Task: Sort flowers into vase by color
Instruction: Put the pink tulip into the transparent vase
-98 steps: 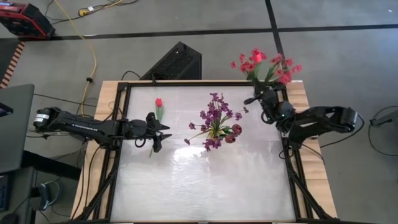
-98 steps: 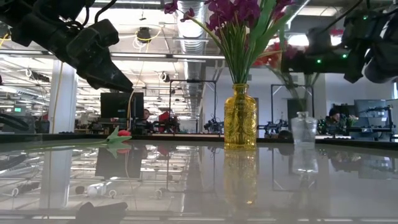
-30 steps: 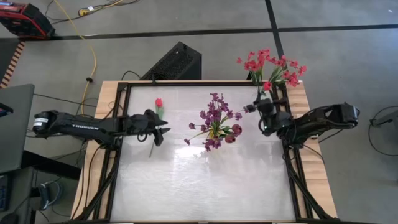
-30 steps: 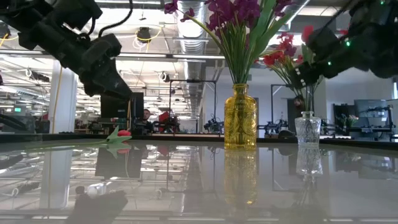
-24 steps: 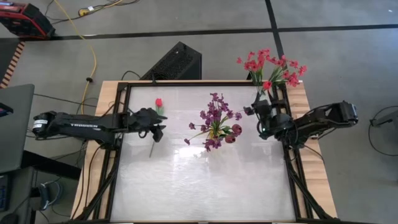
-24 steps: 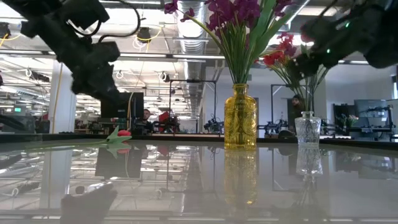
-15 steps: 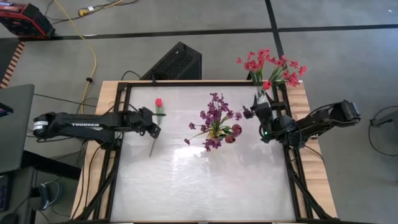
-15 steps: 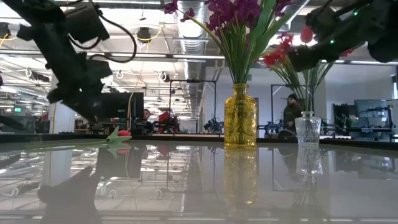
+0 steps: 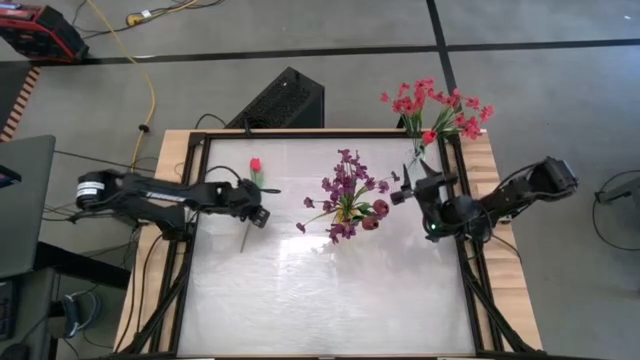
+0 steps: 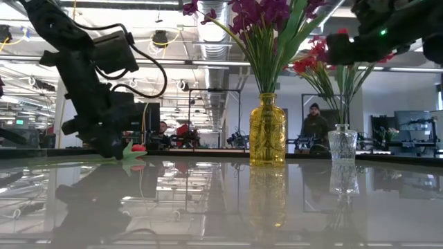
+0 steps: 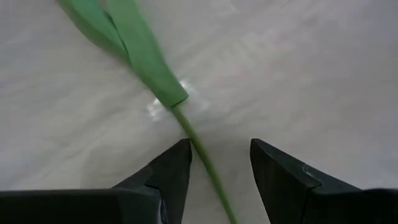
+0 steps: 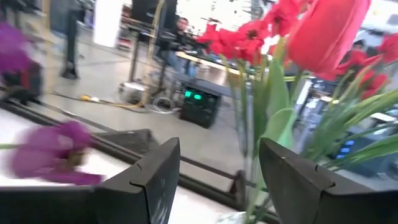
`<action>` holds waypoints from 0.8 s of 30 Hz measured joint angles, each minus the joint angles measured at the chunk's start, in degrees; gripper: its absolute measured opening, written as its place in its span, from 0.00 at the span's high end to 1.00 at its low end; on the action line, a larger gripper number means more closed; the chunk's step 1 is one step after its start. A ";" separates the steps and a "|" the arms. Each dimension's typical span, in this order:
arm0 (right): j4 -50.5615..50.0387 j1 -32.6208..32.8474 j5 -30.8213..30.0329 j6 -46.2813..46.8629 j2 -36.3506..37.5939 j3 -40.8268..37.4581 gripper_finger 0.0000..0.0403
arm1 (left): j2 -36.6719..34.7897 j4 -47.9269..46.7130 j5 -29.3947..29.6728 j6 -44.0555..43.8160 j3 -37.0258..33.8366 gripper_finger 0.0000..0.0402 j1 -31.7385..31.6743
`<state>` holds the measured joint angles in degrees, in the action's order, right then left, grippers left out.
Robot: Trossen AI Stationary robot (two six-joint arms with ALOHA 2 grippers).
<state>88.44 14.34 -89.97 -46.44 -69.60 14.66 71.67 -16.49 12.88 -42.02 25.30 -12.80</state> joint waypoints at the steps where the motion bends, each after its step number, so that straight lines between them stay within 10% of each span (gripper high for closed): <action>1: -0.18 1.06 0.00 1.14 0.01 -0.01 0.39 | 0.76 0.01 0.08 -0.47 0.14 0.60 -0.18; 8: -0.98 10.87 0.00 7.40 0.00 -0.01 0.39 | 4.18 -0.39 0.49 0.04 0.61 0.63 -0.93; 16: -0.99 24.15 0.00 13.53 0.00 -0.03 0.39 | 4.33 -0.61 1.70 4.75 2.52 0.97 -1.03; 24: 0.99 38.72 -0.02 15.13 0.00 0.19 0.39 | 3.69 0.47 3.74 11.59 7.92 1.00 -1.00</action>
<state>89.43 53.06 -90.00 -31.31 -69.60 14.85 75.36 -16.02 16.62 -30.43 33.22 -13.79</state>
